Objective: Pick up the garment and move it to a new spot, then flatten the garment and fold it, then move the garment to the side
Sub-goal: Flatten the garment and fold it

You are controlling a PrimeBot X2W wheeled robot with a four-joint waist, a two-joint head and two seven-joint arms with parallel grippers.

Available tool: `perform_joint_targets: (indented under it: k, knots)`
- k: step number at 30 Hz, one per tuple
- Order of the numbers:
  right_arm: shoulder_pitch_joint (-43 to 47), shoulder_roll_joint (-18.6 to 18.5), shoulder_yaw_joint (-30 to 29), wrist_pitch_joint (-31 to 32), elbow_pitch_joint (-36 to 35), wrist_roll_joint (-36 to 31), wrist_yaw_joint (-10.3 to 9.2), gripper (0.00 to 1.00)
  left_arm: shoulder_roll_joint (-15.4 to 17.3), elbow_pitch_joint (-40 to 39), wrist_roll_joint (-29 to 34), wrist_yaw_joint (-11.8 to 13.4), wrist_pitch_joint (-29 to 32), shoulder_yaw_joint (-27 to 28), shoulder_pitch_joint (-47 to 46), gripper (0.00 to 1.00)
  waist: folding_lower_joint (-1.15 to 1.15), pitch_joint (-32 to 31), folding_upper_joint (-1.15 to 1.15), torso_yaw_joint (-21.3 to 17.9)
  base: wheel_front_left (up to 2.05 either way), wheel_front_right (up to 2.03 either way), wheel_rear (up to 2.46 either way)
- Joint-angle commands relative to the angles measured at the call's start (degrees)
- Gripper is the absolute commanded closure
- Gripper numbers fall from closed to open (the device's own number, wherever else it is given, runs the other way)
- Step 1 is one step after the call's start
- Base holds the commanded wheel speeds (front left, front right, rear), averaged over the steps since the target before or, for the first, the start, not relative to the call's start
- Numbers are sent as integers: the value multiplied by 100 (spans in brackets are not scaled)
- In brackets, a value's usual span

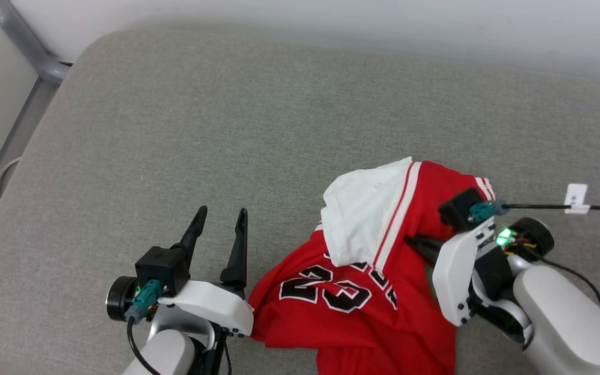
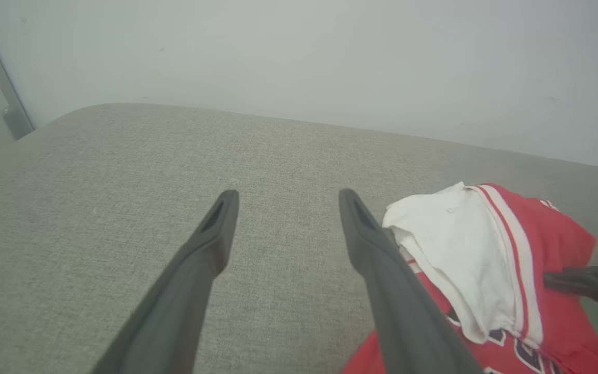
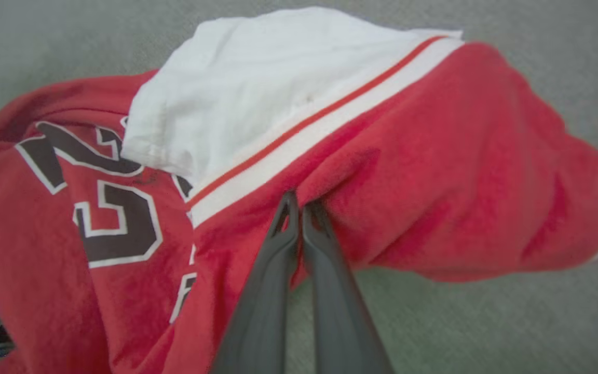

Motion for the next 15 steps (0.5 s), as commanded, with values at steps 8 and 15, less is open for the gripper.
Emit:
perform_joint_targets:
  k: [8,15]
  knots:
    - [211,-29,-1010,-565,-348,25,-7,100,43,25,63,-52,-29,112,103,0,-1,-238,0,-287,0,0,0]
    - [1385,337,-2683,-787,-134,174,-6,100,98,34,21,-40,-16,121,206,0,-1,-393,0,-473,0,0,0]
